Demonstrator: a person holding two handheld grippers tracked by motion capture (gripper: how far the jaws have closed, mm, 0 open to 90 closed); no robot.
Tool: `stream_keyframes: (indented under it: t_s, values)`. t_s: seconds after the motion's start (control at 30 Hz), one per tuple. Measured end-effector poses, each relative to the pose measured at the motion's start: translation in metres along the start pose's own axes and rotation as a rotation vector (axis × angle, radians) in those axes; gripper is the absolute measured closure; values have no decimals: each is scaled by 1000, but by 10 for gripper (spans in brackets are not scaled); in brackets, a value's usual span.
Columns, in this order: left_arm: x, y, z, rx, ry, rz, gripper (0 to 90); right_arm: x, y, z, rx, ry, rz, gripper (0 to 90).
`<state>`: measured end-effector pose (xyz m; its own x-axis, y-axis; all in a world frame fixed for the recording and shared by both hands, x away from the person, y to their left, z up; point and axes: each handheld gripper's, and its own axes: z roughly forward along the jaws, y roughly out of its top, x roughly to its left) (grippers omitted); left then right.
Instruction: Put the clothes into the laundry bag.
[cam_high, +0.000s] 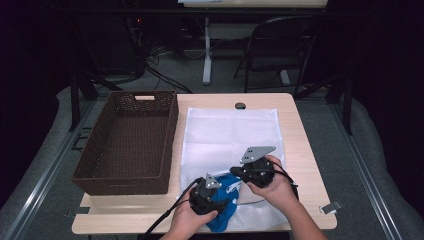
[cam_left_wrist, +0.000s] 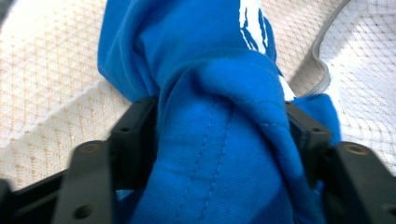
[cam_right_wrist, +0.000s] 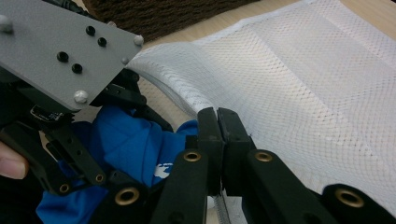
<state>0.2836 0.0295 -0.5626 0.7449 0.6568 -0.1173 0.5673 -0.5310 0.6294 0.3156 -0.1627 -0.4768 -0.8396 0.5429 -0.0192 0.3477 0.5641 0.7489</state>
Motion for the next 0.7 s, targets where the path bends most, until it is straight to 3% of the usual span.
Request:
stream_keyframes:
  t_s: [0.33, 0.7]
  values:
    - [-2, 3, -13, -47, -22, -17, 240, 0, 0, 0, -3, 1, -2, 891]
    - [-4, -3, -26, -17, -12, -4, 215, -1, 0, -1, -7, -7, -3, 891]
